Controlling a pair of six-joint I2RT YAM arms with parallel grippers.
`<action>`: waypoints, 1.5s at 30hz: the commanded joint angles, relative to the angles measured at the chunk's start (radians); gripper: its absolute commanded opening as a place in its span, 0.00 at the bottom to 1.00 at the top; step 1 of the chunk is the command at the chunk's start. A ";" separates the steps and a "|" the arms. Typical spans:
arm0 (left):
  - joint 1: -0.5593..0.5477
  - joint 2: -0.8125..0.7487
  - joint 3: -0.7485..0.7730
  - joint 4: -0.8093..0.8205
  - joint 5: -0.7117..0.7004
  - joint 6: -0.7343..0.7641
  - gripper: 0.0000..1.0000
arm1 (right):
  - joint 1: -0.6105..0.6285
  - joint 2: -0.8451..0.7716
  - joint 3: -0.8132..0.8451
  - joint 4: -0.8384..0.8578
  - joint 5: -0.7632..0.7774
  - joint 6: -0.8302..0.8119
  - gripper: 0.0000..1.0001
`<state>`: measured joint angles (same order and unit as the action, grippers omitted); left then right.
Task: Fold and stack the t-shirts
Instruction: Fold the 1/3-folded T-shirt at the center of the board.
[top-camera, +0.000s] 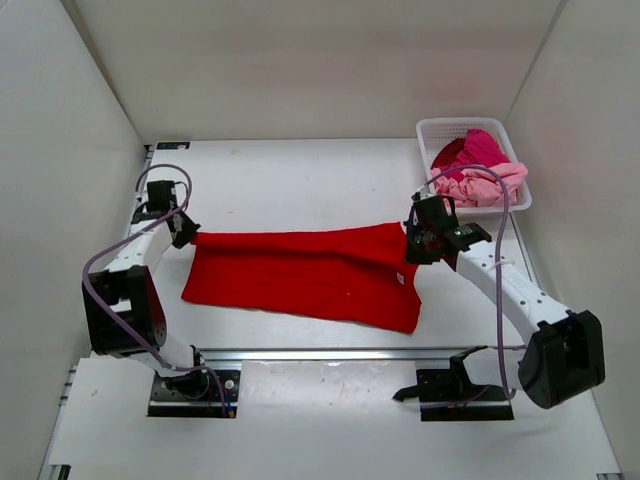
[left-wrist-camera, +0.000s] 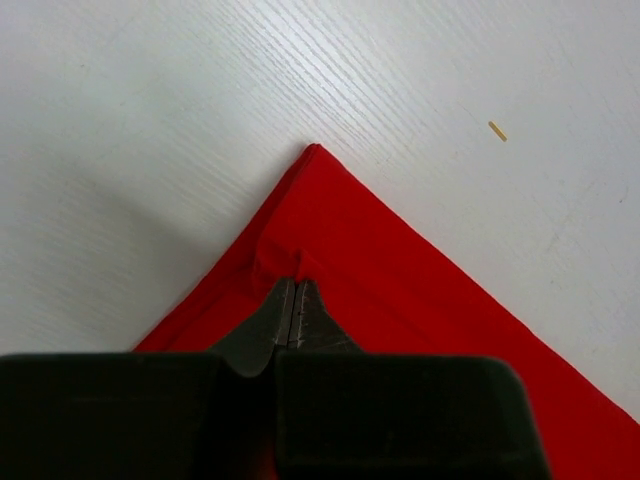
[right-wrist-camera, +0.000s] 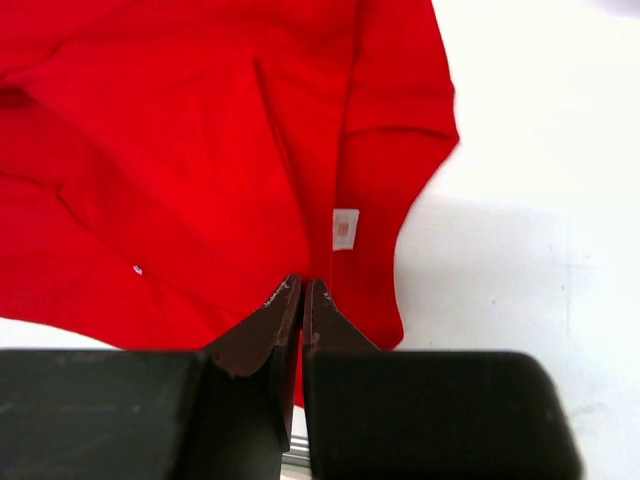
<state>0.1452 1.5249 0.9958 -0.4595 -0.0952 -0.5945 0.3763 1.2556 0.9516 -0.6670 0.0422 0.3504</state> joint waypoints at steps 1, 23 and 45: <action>-0.013 -0.066 -0.020 -0.004 -0.038 0.018 0.00 | 0.024 -0.064 -0.023 0.007 0.033 0.021 0.00; -0.058 -0.134 -0.149 -0.034 -0.147 0.064 0.00 | 0.164 -0.232 -0.277 -0.082 0.036 0.162 0.00; -0.229 -0.186 -0.008 -0.083 -0.057 -0.010 0.25 | -0.028 -0.196 -0.168 -0.027 -0.120 0.067 0.00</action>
<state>-0.0185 1.3792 0.9646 -0.5407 -0.2493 -0.5968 0.3801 1.0012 0.7250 -0.7864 0.0013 0.4522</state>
